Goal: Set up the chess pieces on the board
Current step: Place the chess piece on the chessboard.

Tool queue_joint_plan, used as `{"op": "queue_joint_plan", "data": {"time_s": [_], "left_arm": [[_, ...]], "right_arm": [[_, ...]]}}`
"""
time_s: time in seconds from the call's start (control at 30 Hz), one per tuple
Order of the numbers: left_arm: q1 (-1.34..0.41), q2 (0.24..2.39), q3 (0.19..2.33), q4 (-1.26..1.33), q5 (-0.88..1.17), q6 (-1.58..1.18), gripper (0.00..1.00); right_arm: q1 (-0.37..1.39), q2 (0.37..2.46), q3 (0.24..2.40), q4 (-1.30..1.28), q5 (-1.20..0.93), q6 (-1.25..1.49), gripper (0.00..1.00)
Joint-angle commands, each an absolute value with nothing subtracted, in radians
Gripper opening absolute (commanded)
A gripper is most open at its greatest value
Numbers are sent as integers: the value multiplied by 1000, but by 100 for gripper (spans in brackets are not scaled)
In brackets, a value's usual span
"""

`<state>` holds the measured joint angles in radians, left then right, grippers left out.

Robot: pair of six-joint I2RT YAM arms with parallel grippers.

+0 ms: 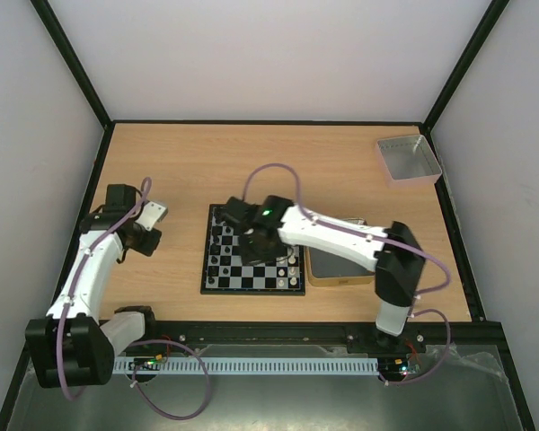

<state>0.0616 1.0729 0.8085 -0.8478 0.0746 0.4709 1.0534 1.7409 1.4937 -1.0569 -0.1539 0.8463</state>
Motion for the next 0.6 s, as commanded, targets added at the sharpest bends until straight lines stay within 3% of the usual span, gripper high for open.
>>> {"op": "queue_joint_plan", "data": {"time_s": [0.0, 0.27, 0.57], "left_arm": [[122, 1087, 803, -845, 75, 494, 38], [364, 1116, 815, -783, 152, 463, 39], [624, 1145, 860, -840, 316, 603, 40]], "right_arm": [[1156, 1888, 1658, -1135, -162, 876, 6], [1227, 2170, 2054, -1272, -184, 841, 6], [1227, 2168, 1952, -1179, -220, 863, 6]]}}
